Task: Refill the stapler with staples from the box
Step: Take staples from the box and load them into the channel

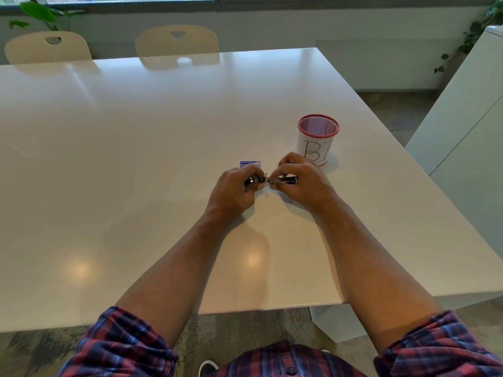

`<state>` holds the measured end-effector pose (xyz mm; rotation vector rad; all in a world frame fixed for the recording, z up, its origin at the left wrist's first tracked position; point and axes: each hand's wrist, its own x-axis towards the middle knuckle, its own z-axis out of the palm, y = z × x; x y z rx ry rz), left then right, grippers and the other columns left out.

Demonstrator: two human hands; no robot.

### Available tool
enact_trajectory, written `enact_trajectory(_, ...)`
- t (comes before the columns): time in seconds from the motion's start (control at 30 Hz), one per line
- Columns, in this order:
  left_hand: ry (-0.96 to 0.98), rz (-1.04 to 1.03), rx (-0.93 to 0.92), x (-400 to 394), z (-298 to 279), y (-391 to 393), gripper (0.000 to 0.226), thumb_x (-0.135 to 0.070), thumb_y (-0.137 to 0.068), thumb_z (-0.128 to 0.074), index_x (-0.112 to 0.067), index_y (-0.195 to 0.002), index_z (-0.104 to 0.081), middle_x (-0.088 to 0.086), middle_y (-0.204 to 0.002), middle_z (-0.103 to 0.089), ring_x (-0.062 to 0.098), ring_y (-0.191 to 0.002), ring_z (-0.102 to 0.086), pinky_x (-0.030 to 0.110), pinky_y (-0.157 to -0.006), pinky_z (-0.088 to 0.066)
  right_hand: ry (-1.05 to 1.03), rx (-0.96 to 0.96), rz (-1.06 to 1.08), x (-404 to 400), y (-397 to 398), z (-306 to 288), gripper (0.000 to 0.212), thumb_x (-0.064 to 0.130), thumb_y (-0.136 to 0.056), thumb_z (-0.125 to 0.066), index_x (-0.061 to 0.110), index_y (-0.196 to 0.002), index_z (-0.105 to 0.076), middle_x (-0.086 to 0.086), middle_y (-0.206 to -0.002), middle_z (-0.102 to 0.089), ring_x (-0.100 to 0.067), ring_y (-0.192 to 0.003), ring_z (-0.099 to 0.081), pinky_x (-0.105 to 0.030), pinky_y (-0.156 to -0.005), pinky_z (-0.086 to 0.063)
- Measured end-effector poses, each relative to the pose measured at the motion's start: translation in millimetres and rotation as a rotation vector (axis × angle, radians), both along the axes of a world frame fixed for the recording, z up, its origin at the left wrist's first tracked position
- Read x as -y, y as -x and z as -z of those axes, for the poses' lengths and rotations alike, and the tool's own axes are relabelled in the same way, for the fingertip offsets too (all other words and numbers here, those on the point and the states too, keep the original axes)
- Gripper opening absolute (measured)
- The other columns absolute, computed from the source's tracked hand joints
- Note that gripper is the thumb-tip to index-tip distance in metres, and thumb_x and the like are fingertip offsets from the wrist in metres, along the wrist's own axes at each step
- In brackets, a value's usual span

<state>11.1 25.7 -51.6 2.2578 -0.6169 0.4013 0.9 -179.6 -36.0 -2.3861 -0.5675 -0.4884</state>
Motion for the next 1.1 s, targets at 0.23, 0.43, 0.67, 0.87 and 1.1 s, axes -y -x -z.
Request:
enact_trajectory(0.23,-0.014,0.007,0.012,0.6,-1.0,0.8,0.024,-0.002,-0.083,-0.076,-0.014,-0.103,-0.074,0.006,-0.095,-0.076,0.018,-0.083,-0.067,0.023,-0.077,-0.053,-0.122,-0.151,0.023,0.2,-1.3,0.7,0.018,0.022,-0.075,-0.089,0.022,-0.088,-0.077,0.009,-0.094,-0.061,-0.008,-0.085,-0.06,-0.02,-0.07,-0.051)
enact_trajectory(0.43,-0.032,0.005,0.003,0.6,-0.4,1.1,0.022,-0.008,-0.082,-0.077,-0.015,-0.103,-0.074,0.003,-0.092,-0.075,0.012,-0.08,-0.06,0.007,-0.072,-0.04,-0.258,-0.322,0.016,2.3,-6.3,3.5,0.011,0.02,-0.078,-0.086,0.02,-0.084,-0.077,0.001,-0.094,-0.066,-0.016,-0.087,-0.063,-0.036,-0.079,-0.055)
enact_trajectory(0.67,-0.04,0.017,0.031,0.8,1.0,-0.3,0.021,-0.01,-0.085,-0.075,-0.014,-0.106,-0.073,0.007,-0.098,-0.076,0.021,-0.085,-0.067,0.03,-0.076,-0.054,-0.351,-0.429,0.012,1.4,-6.8,-0.5,0.006,0.016,-0.086,-0.08,0.014,-0.087,-0.075,-0.005,-0.096,-0.065,-0.014,-0.085,-0.062,-0.022,-0.075,-0.049)
enact_trajectory(0.87,-0.05,0.003,0.02,0.8,1.1,-1.2,0.021,-0.01,-0.085,-0.073,-0.016,-0.106,-0.072,0.004,-0.094,-0.075,0.017,-0.079,-0.062,0.026,-0.072,-0.052,-0.323,-0.406,0.049,-5.8,-9.5,0.3,0.004,0.018,-0.093,-0.072,0.016,-0.089,-0.073,-0.001,-0.091,-0.069,-0.014,-0.083,-0.064,-0.025,-0.076,-0.05)
enact_trajectory(1.1,-0.045,0.002,0.035,2.4,-2.3,2.5,0.019,-0.006,-0.084,-0.074,-0.014,-0.102,-0.073,0.0,-0.089,-0.074,0.012,-0.076,-0.055,0.021,-0.07,-0.044,-0.39,-0.321,0.188,-6.2,-8.5,2.0,0.011,0.018,-0.097,-0.067,0.016,-0.1,-0.077,0.007,-0.088,-0.074,-0.005,-0.08,-0.067,-0.023,-0.079,-0.054)
